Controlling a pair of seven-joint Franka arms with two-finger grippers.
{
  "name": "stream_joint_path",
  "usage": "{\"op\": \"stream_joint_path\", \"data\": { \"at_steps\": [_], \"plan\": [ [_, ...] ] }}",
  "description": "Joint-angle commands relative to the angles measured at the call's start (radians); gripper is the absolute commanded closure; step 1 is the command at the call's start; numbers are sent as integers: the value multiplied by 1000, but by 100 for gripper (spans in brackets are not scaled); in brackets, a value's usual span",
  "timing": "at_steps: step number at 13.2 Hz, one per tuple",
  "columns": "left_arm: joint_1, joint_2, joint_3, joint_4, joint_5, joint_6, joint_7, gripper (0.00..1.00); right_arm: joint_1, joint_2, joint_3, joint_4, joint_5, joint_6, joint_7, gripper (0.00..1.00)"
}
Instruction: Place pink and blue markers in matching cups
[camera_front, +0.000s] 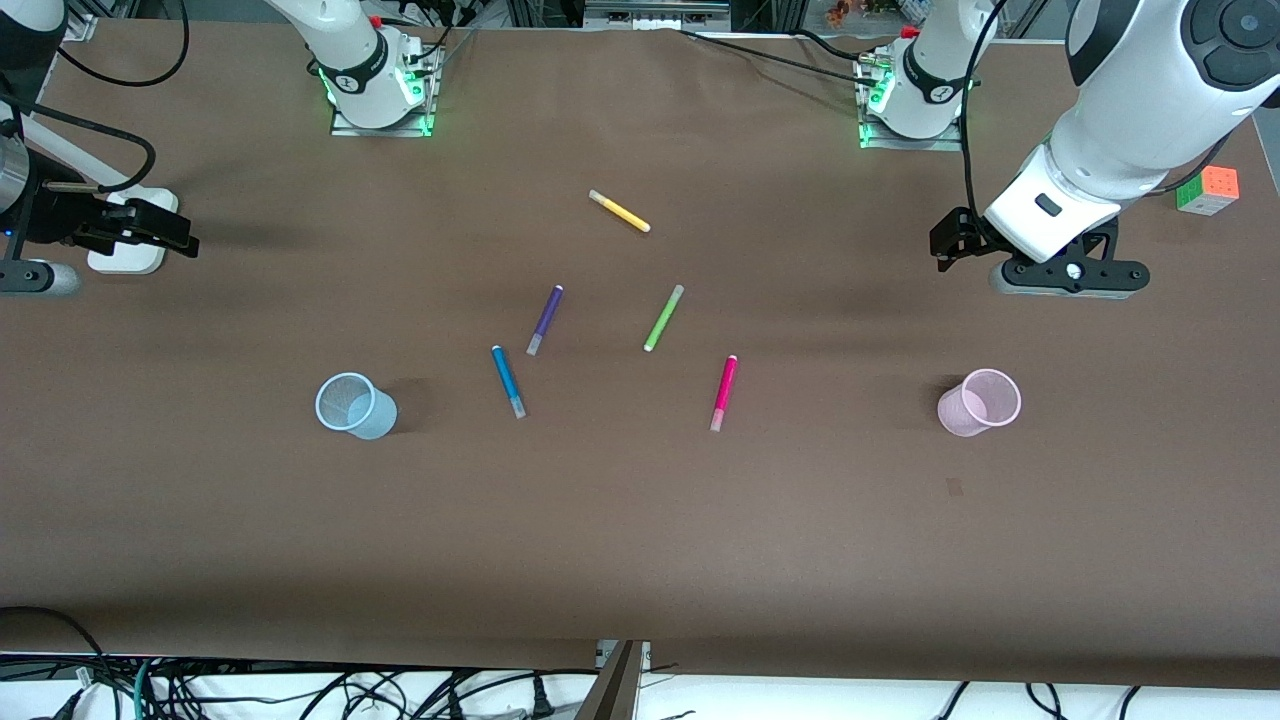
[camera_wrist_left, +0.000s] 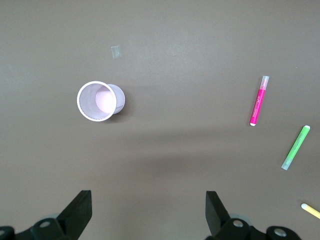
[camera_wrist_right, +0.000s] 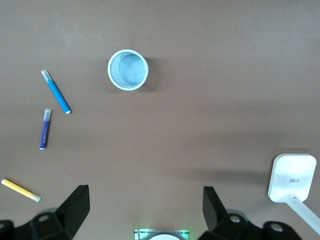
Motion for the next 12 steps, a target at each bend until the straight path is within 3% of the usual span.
{"op": "stream_joint_path", "data": {
  "at_steps": [1,6,12],
  "plan": [
    [9,1,-2,16,-17,-13,23,0,-8,14,6,33,-9,-12,-12,0],
    [8,3,-1,13,-17,-16,23,0,10,45,17,33,2,28,7,0],
    [2,18,-10,13,-17,-15,21,0,139,163,17,32,5,135,5,0]
  ]
}}
